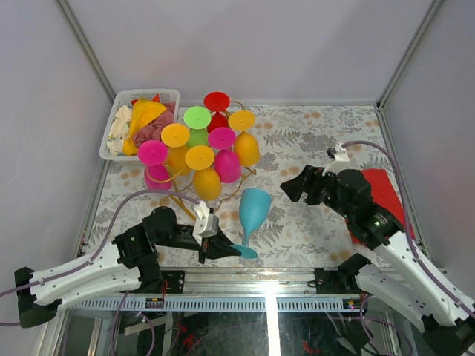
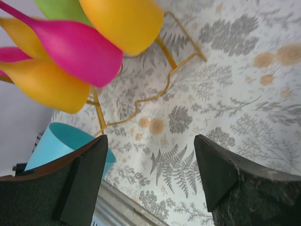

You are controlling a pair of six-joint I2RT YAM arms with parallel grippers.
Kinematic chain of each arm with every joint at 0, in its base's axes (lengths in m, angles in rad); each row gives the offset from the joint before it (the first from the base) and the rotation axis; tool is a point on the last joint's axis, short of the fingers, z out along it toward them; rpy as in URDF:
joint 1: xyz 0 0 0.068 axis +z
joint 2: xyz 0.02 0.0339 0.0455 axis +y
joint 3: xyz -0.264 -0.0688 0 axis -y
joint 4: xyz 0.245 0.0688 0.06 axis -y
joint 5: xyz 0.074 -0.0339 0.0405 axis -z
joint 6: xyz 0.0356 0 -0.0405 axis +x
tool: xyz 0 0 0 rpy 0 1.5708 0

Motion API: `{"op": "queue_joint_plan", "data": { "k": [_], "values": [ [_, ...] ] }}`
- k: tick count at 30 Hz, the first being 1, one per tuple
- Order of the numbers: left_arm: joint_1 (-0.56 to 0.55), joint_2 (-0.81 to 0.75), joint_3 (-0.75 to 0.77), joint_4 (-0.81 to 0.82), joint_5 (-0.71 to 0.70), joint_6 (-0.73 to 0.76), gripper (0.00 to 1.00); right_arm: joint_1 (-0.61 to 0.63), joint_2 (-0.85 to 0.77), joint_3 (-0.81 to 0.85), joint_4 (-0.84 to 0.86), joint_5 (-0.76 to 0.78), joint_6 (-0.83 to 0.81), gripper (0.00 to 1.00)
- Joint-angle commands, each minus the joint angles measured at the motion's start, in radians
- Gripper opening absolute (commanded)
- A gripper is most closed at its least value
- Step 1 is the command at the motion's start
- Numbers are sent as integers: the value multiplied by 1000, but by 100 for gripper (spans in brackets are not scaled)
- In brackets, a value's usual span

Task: Take the wine glass off the wine glass rack
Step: Place the wine glass at the center of the board.

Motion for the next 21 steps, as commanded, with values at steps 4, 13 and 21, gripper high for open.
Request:
{"op": "queue_joint_plan", "data": {
  "k": [4,13,21],
  "values": [
    [-5,48,-6,-73,62,250,0,-269,133,-106,414,-620,185,80],
    [-5,123,-24,-29,158,315,0,-373,196,-253,852,-980,444,78],
    [-4,157,-13,-2,226,376,0,-307,193,-207,643,-1025,262,73]
  ]
}}
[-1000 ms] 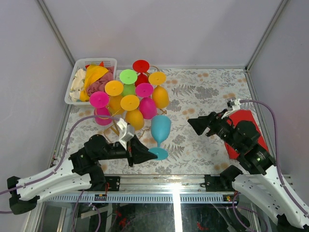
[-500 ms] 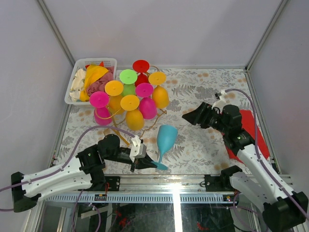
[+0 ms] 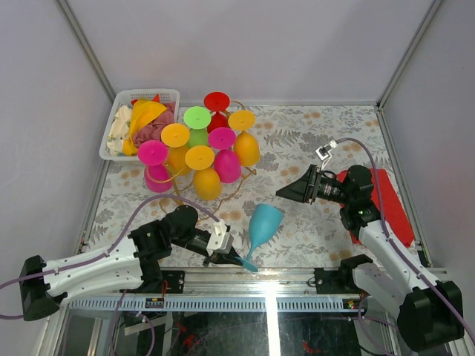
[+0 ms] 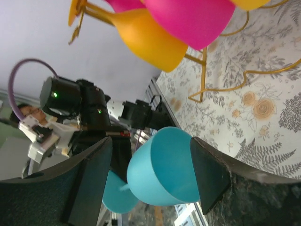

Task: Take the wine glass off the wine glass rack
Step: Place the wine glass at the center of the board.

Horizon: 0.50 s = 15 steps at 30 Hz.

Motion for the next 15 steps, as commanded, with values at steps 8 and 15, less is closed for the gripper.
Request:
{"op": "queue_joint_plan", "data": {
  "k": [8,15],
  "values": [
    [-4,-55,-23,84,-4,86,0,197,6,123,-189,-92,-210,62],
    [-5,-77,-38,78,-53,87,0,258,18,142,-183,-122,-229,46]
  ]
}}
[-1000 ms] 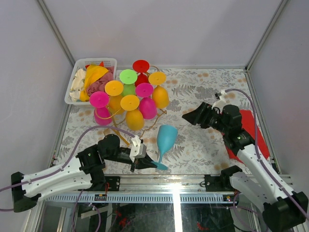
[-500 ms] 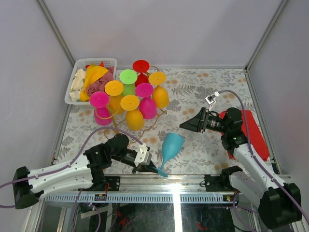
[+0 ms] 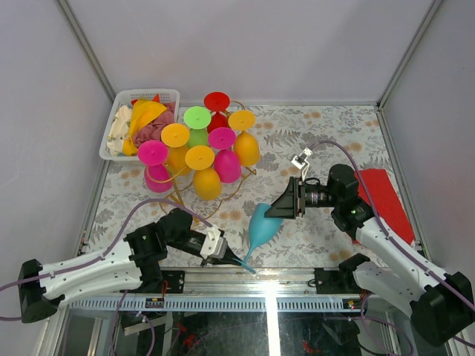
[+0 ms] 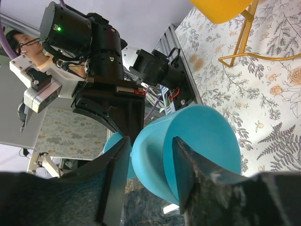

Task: Take the wine glass off the wine glass rack
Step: Place the wine glass at the center of the board.

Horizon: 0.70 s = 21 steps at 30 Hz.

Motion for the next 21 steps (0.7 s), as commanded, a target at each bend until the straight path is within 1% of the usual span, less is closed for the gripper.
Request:
{"op": "queue_joint_plan", "data": {
  "k": [1,5,9,10,11,14,16,17,19,21],
  "values": [
    [-4,-21,-10,53,-56,27,0,20,0,50,33,-55,-12,44],
    [-4,-38,-21,37,-107,8,0,24,-10,47,75,-67,15,29],
    [-5,-40,-28,37,-152,-24,0,24,-39,48,101,-59,19,3],
    [-4,-37,-28,38,-164,-35,2,24,-50,51,93,-46,6,0],
    [-4,-34,-26,38,-176,-51,9,24,-61,55,71,-23,-11,0],
    [-4,-25,-15,48,-232,-127,19,24,-91,88,-53,52,-95,0],
    [-5,-19,7,48,-286,-208,36,23,-96,100,-105,66,-121,0],
    [-5,-16,21,41,-300,-245,41,23,-97,103,-128,70,-130,0],
    [-4,-9,50,18,-286,-289,46,26,-100,117,-178,84,-143,0],
    [-4,-2,76,-5,-282,-335,57,32,-109,126,-203,89,-154,0]
  ]
}}
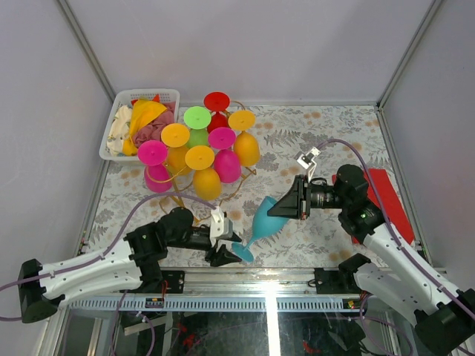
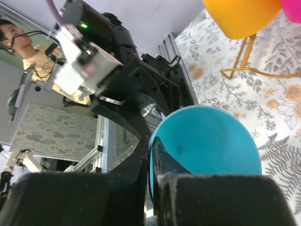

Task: Take the wine glass off the wine glass rack
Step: Place the wine glass at the center of the board.

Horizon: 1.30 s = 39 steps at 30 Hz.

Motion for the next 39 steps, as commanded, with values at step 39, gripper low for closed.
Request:
{"op": "queue_joint_plan", "data": {
  "k": [39],
  "values": [
    [0,-124,351,-134,-277,-717,100,17,-260,152,-746,1067,-336,0]
  ]
}}
